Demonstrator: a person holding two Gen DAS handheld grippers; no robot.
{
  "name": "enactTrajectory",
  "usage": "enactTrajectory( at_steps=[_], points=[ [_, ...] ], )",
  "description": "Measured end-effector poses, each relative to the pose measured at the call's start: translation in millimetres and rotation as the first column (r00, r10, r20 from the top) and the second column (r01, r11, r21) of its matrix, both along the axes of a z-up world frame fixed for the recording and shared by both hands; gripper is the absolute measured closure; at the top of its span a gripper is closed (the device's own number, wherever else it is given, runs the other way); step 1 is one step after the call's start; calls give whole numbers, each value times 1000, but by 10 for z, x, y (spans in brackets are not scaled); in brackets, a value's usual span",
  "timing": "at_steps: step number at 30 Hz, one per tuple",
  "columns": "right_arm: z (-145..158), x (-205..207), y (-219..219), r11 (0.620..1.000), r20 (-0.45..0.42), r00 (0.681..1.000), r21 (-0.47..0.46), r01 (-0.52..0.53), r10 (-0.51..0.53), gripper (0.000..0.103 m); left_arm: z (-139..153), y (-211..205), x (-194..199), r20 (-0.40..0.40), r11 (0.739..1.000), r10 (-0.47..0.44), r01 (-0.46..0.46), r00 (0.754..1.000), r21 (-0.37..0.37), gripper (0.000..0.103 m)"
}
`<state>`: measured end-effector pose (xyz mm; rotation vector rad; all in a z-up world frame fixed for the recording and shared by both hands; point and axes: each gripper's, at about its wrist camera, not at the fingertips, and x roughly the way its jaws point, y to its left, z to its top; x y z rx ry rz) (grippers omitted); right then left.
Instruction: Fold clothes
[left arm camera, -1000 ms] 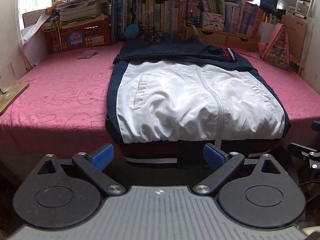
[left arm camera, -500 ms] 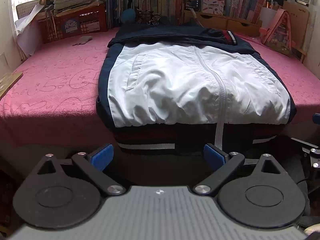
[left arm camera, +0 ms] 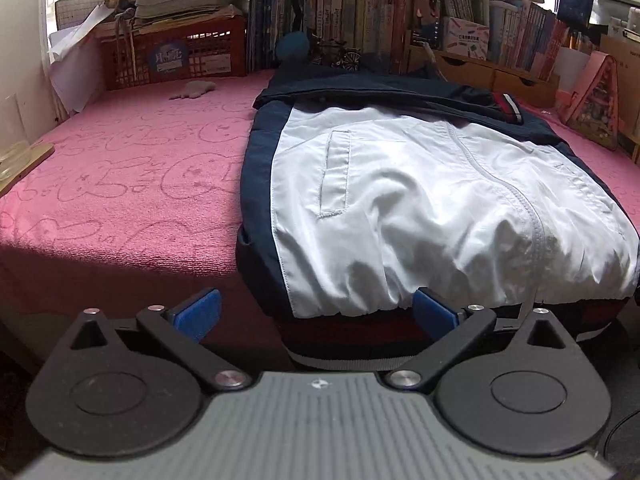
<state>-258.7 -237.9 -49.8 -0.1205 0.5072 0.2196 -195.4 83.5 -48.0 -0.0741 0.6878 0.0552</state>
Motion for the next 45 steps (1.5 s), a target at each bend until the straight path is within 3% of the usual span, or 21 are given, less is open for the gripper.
enactTrajectory(
  at_steps=[2, 5, 8, 13, 14, 19, 22, 23, 25, 27, 32, 35, 39, 43, 45],
  points=[
    [-48, 40, -103, 997, -43, 999, 72, -9, 12, 3, -43, 77, 1, 1, 999, 18, -18, 1000, -45, 0],
    [-129, 97, -215, 986, -113, 993, 164, 1, 17, 17, -110, 161, -20, -3, 991, 37, -37, 999, -127, 0],
    [-217, 139, -294, 974, -159, 987, 223, 41, -5, 17, -150, 188, -36, 17, 985, 44, -40, 999, -169, 0],
    [-296, 194, -386, 961, -175, 985, 271, 52, -4, 17, -220, 249, -84, 73, 973, 49, -31, 996, -229, 0],
    [-304, 214, -390, 960, -176, 984, 278, 39, 11, 17, -254, 281, -120, 137, 967, 43, -6, 990, -257, 0],
    [-343, 354, -357, 951, -195, 977, 308, -26, 90, 17, -342, 383, -39, 140, 946, 16, 30, 990, -322, 0],
    [-362, 439, -337, 941, -209, 968, 332, -60, 135, 24, -372, 433, -5, 144, 931, -1, 53, 990, -360, 0],
    [-366, 465, -323, 934, -217, 963, 348, -76, 159, 33, -380, 443, -18, 146, 924, -6, 61, 989, -377, 3],
    [-359, 481, -303, 935, -229, 959, 345, -81, 168, 35, -371, 460, -47, 156, 905, -29, 92, 987, -415, 16],
    [-326, 458, -316, 933, -237, 955, 347, -90, 180, 43, -344, 465, -74, 166, 890, -53, 122, 985, -439, 39],
    [-139, 296, -409, 909, -235, 945, 400, -118, 227, 61, -179, 412, -166, 160, 903, -79, 138, 984, -406, 58],
    [64, 188, -457, 880, -198, 948, 455, -137, 251, 64, 27, 444, -268, 221, 890, -94, 182, 971, -417, 64],
    [341, 255, -475, 824, -159, 946, 546, -154, 283, 70, 364, 407, -241, 327, 873, -120, 256, 937, -414, 64],
    [482, 536, -446, 741, -153, 936, 656, -145, 318, 76, 561, 304, 58, 370, 861, -147, 303, 917, -409, 64],
    [492, 711, -420, 729, -157, 933, 669, -142, 325, 78, 582, 221, 227, 368, 866, -166, 313, 915, -389, 69]
  ],
)
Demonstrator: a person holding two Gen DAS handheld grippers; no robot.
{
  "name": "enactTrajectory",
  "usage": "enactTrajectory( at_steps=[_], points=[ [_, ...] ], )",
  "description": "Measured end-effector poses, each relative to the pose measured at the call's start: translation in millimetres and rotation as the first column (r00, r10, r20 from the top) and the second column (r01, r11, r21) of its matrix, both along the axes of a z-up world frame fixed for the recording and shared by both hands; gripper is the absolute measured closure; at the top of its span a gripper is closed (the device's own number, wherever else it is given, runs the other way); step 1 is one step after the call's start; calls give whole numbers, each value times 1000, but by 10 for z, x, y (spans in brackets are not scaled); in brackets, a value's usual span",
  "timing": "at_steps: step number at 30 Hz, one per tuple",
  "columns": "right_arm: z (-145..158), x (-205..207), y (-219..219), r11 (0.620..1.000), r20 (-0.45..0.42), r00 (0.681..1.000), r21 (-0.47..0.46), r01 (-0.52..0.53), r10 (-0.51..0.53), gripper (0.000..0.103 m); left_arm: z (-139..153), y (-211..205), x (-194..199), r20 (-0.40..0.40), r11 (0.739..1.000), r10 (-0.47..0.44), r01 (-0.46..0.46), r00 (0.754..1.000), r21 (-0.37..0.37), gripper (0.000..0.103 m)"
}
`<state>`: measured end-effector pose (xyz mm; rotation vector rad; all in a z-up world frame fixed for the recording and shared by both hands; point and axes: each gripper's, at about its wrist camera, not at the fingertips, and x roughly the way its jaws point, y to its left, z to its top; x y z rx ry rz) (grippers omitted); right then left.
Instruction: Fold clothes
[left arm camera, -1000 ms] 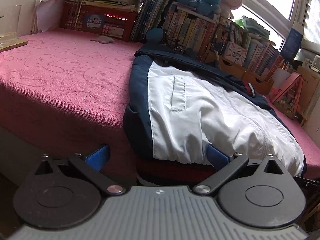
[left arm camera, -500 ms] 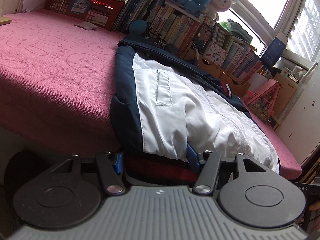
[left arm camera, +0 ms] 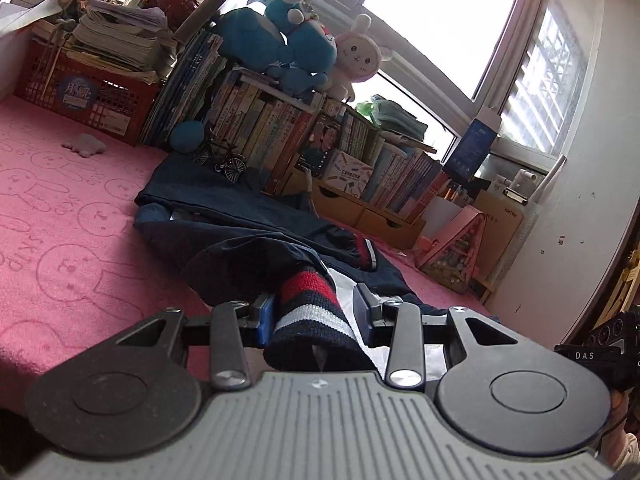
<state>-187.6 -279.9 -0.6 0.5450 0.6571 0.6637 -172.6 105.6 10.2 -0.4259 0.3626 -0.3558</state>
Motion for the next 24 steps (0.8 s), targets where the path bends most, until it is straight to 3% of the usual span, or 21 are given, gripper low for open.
enactTrajectory(
  at_steps=[7, 15, 21, 24],
  points=[
    [-89, 700, 68, 998, -95, 995, 50, 44, -39, 78, -43, -40, 484, -54, 999, 16, -13, 998, 48, 71],
    [-388, 1186, 116, 989, -220, 969, 71, 132, -113, 78, -78, -32, 926, -124, 982, 109, -87, 986, 169, 71],
    [-326, 1430, -289, 951, -239, 944, 151, 269, -229, 78, -11, 214, 1204, -130, 971, 214, -195, 968, 140, 71],
    [-242, 1538, -404, 927, -191, 916, 58, 370, -353, 78, -5, 255, 1339, -140, 960, 250, -226, 958, 168, 70]
  ],
)
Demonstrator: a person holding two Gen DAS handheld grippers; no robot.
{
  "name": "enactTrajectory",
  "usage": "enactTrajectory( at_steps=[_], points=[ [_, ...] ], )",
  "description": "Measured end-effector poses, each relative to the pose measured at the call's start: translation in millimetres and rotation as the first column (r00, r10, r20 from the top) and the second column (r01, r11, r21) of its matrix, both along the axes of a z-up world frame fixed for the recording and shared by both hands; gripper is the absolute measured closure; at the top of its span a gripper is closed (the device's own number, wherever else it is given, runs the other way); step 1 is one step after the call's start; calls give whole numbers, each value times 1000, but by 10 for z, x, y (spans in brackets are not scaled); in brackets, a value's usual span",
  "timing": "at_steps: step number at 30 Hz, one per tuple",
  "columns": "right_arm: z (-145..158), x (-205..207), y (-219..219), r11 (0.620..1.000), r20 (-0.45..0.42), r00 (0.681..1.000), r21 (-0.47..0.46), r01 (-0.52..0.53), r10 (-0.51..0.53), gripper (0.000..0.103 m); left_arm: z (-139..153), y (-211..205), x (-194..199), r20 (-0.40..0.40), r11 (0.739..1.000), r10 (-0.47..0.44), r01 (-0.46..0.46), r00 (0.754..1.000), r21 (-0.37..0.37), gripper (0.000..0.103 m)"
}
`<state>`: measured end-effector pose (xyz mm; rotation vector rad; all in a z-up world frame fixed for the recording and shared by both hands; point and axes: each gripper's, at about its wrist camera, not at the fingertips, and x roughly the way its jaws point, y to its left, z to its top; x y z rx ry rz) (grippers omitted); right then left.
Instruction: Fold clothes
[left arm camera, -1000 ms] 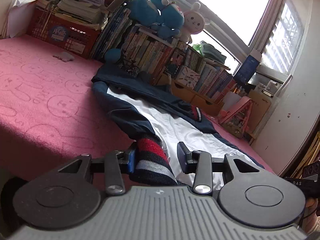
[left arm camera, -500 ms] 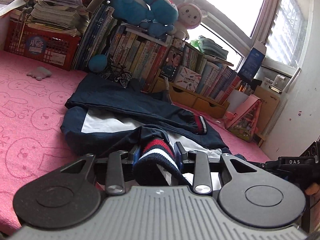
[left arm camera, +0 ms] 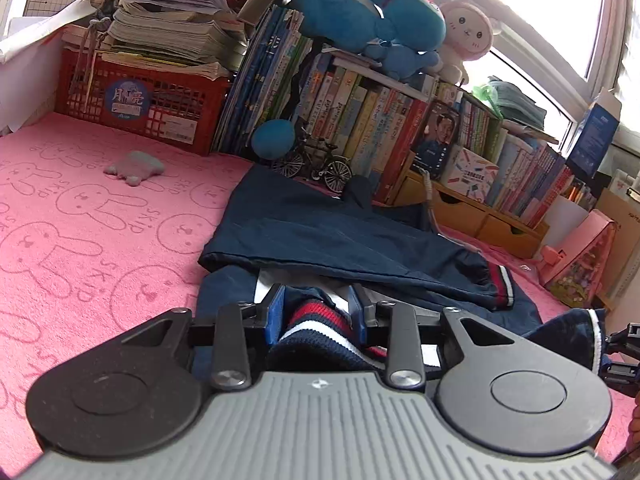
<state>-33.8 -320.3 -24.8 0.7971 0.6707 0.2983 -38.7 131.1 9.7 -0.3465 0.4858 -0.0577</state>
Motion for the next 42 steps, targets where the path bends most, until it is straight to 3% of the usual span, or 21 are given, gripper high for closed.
enactTrajectory(
  at_steps=[3, 4, 7, 9, 12, 15, 16, 19, 21, 22, 25, 26, 27, 28, 30, 32, 34, 37, 39, 42],
  points=[
    [34, 69, -63, 992, 52, 998, -121, 36, -30, 78, -6, 49, 76, 2, 998, 44, -44, 999, 36, 63],
    [64, 43, -30, 983, 86, 996, -182, 12, 4, 78, -16, 81, 90, -2, 999, 45, -45, 999, 26, 62],
    [165, -63, 100, 923, 178, 974, -379, -64, 140, 59, -47, 170, 115, -24, 999, 51, -50, 998, 4, 60],
    [244, -184, 331, 796, 191, 917, -576, -183, 350, 43, -71, 193, 109, -32, 998, 55, -55, 998, 17, 54],
    [201, -351, 658, 578, 114, 789, -744, -335, 604, 24, -151, 204, 100, -56, 998, 53, -51, 997, 28, 50],
    [71, -467, 982, 375, 1, 693, -841, -390, 721, 22, -286, 204, 131, -100, 998, 54, -53, 993, 18, 50],
    [44, -504, 1082, 326, -15, 671, -866, -380, 741, 22, -328, 202, 145, -114, 998, 58, -56, 992, 16, 50],
    [45, -517, 1292, 247, -5, 626, -916, -315, 780, 13, -392, 167, 158, -117, 997, 67, -63, 991, 37, 49],
    [79, -446, 1367, 265, 25, 602, -912, -314, 798, 7, -395, 122, 160, -115, 996, 63, -55, 991, 72, 47],
    [90, -384, 1383, 294, 37, 596, -893, -340, 802, 6, -401, 104, 157, -112, 995, 61, -51, 992, 86, 46],
    [75, -51, 1361, 414, 17, 618, -756, -507, 786, 5, -409, 68, 145, -108, 992, 61, -48, 992, 121, 45],
    [46, 21, 1353, 441, 1, 635, -721, -535, 772, 10, -398, 81, 134, -110, 992, 62, -49, 992, 119, 45],
    [14, 85, 1345, 466, -16, 653, -688, -557, 757, 28, -385, 105, 123, -111, 993, 59, -47, 992, 108, 45],
    [-19, 148, 1338, 491, -35, 671, -653, -577, 741, 39, -363, 145, 110, -107, 995, 60, -51, 992, 89, 44],
    [-51, 142, 1273, 528, -22, 708, -650, -546, 706, 71, -306, 249, 61, -93, 997, 65, -61, 994, 50, 40],
    [-41, 155, 1170, 582, -11, 752, -626, -519, 659, 86, -231, 319, -12, -81, 996, 75, -71, 994, 56, 40],
    [-36, 162, 1011, 638, -4, 778, -569, -519, 629, 87, -157, 389, -85, -70, 995, 85, -81, 994, 63, 40],
    [-77, 162, 902, 652, -11, 796, -567, -503, 605, 88, -26, 413, -286, -84, 985, 32, -17, 996, 172, 40],
    [-142, 157, 893, 658, -13, 802, -565, -498, 597, 87, 89, 423, -523, -75, 953, -27, 48, 997, 298, 40],
    [-240, 148, 879, 667, -17, 812, -561, -491, 583, 87, 231, 340, -916, -85, 895, -160, 181, 983, 407, 34]
  ],
)
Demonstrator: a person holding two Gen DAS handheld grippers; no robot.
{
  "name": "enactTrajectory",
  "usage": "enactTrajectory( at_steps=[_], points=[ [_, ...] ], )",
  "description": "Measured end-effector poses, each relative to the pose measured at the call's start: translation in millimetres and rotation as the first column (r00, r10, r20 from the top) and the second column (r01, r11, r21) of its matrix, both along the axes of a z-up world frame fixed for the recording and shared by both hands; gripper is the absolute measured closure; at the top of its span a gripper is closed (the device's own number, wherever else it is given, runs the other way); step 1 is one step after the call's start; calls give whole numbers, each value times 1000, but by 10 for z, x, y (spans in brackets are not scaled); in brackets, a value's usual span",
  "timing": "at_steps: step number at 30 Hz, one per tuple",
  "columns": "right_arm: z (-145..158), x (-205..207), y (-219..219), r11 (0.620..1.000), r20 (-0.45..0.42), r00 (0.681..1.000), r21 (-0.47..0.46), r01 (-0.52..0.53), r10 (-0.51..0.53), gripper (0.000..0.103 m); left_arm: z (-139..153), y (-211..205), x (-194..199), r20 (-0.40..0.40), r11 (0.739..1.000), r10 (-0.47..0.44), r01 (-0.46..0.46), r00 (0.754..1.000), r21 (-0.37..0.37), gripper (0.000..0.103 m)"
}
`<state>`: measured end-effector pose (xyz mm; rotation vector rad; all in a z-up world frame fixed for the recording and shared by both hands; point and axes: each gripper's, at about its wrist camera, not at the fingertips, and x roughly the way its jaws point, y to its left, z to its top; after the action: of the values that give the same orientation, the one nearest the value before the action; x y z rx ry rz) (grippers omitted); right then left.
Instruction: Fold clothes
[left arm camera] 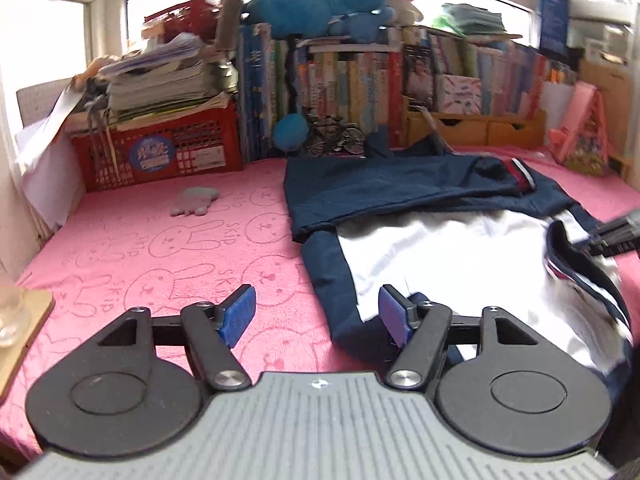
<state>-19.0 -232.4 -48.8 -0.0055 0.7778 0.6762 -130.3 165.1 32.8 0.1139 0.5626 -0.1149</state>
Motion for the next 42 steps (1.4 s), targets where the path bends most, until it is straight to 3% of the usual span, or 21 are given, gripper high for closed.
enactTrajectory(
  at_steps=[2, 4, 6, 8, 10, 12, 14, 16, 17, 21, 27, 31, 36, 38, 42],
  points=[
    [-26, 2, -27, 1000, -8, 1000, 22, 17, -17, 87, 77, -143, -225, -8, 996, -77, 78, 997, 34, 34],
    [-51, 21, -21, 999, -8, 1000, 40, 29, -29, 87, 175, -325, -378, 23, 980, -195, 195, 981, -35, 32],
    [-60, 23, -8, 998, -2, 999, 42, 35, -35, 87, 262, -518, -487, 87, 941, -306, 315, 948, -125, 16],
    [-65, 21, 4, 998, 5, 999, 41, 40, -40, 87, 224, -715, -430, 102, 889, -387, 400, 916, -223, 14],
    [-70, 21, 7, 998, 10, 999, 42, 44, -44, 87, 86, -924, -285, 62, 855, -434, 433, 899, -285, 14],
    [-76, 30, -7, 998, 4, 999, 51, 48, -49, 87, -150, -1166, -65, -25, 843, -464, 432, 886, -321, 16],
    [-82, 37, -19, 997, -2, 999, 60, 51, -51, 87, -359, -1318, 86, -80, 857, -457, 414, 886, -306, 16],
    [-66, 31, -36, 997, -1, 999, 60, 45, -45, 86, -518, -1376, 229, -141, 898, -403, 360, 904, -253, 29],
    [-40, 20, -52, 998, 1, 999, 59, 35, -35, 83, -566, -1330, 299, -161, 906, -383, 336, 910, -256, 29],
    [183, -114, -164, 997, 91, 995, 57, -55, 49, 57, -499, -1026, 583, -175, 911, -316, 246, 932, -332, 28],
    [456, -133, -54, 983, 189, 966, 3, -182, 178, 37, -614, -955, 734, -187, 916, -294, 221, 937, -335, 21],
    [407, 63, 258, 962, 147, 950, -40, -272, 275, 31, -682, -1149, 561, -136, 944, -302, 275, 944, -182, 18],
    [248, 291, 695, 919, 115, 918, -163, -360, 380, 23, -694, -1145, 514, -114, 944, -296, 271, 949, -190, 18],
    [187, 381, 815, 898, 74, 904, -176, -403, 420, 16, -699, -1154, 504, -109, 943, -301, 278, 947, -184, 18],
    [104, 502, 947, 849, -30, 864, -171, -499, 502, 13, -695, -1158, 489, -93, 938, -310, 289, 946, -190, 16]
  ],
)
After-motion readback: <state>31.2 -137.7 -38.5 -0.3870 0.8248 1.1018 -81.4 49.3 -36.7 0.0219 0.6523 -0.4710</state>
